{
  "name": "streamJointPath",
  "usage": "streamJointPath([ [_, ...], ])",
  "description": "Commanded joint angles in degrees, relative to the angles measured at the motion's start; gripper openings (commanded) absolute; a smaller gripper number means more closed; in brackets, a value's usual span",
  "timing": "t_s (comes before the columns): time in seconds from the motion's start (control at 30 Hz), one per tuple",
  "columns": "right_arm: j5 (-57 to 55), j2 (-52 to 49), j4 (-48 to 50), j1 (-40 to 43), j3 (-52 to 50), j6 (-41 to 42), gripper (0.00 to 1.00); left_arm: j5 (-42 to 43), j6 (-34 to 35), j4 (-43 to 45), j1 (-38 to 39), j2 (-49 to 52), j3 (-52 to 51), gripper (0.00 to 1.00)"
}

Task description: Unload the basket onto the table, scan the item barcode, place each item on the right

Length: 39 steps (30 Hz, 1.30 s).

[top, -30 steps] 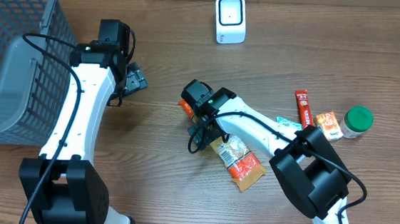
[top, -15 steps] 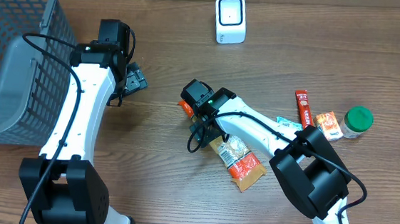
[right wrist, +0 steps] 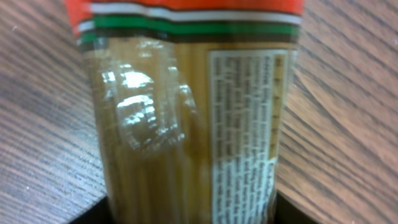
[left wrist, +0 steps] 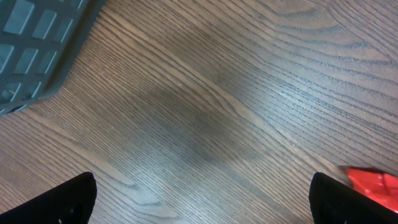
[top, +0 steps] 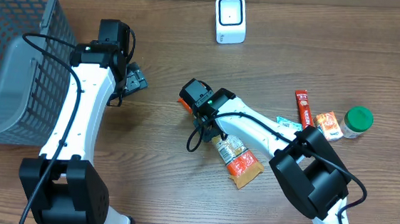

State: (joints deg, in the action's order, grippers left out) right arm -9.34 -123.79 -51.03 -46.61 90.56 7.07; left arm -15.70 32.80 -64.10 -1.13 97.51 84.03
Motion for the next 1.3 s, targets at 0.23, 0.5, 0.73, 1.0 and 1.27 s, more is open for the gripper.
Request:
streamJointPath([
  [0.23,-0.79,-0.09,-0.04,-1.36,-0.44,-0.28,0.35,-0.79,-0.66,0.04,0.42,-1.09,0.83,1.00],
  [0.5,-5.18,-0.04,-2.99,-5.27,-0.44,-7.28,0.22,-0.79,-0.66,0.04,0.42,-1.09,0.83,1.00],
  [0.73,-5.18,-0.04,-4.13,-6.91,-0.46,-12.74,0.73,-0.79,-0.68,0.04,0.42,-1.09,0.83,1.00],
  [1.0,-3.08,-0.04,-2.10,-6.67,-0.48,-12.74,0.75,-0.79,-0.66,0.04,0.42,-1.09,0.83,1.00],
  [1.27,-2.49,-0.17,-1.09,-6.03,-0.52,-13.16,0.85,-0.79,-0.68,0.04,0.42,-1.09,0.83,1.00],
])
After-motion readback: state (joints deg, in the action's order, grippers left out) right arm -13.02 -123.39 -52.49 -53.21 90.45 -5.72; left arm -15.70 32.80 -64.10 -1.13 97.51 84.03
